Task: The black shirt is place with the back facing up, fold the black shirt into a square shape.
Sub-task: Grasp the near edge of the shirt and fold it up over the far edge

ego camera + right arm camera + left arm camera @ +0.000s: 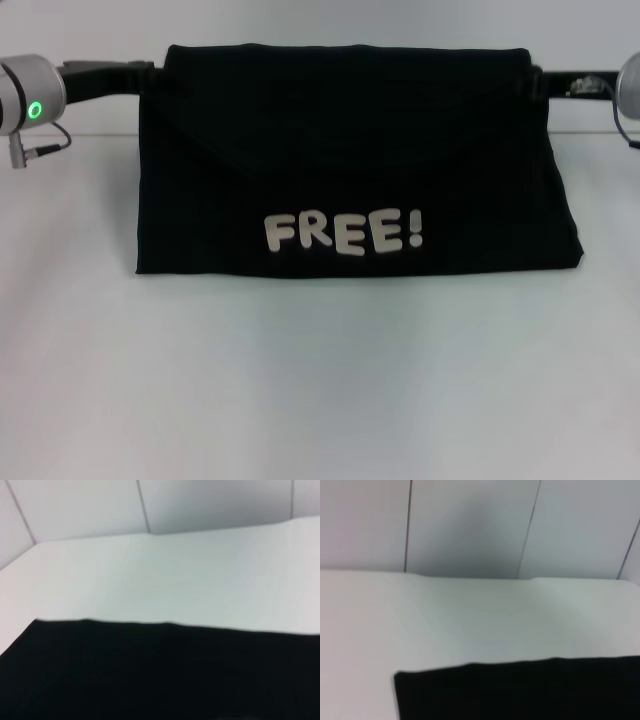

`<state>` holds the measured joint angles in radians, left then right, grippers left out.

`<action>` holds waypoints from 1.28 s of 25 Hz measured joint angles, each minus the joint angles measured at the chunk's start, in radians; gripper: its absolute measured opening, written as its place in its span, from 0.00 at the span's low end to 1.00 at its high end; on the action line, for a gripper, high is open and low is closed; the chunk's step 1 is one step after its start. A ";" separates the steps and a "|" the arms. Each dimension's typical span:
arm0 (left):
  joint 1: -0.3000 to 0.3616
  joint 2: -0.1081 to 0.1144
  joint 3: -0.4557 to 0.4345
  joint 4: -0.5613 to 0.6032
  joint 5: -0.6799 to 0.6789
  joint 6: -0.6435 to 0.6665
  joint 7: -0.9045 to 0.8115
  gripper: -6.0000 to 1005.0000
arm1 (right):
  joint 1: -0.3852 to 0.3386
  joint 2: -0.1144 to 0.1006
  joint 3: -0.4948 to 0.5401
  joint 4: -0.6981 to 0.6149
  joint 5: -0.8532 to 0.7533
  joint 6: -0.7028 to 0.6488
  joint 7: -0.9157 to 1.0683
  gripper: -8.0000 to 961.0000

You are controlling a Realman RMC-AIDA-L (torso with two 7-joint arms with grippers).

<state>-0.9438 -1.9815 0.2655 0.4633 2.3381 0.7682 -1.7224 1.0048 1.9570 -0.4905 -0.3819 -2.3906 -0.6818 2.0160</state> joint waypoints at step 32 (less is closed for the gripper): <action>0.031 -0.090 0.072 0.012 -0.064 -0.081 0.021 0.31 | -0.140 0.106 -0.039 -0.144 0.107 0.029 -0.011 0.31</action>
<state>-0.9130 -2.0711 0.3377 0.4754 2.2739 0.6871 -1.7014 0.8644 2.0634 -0.5293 -0.5255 -2.2839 -0.6528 2.0050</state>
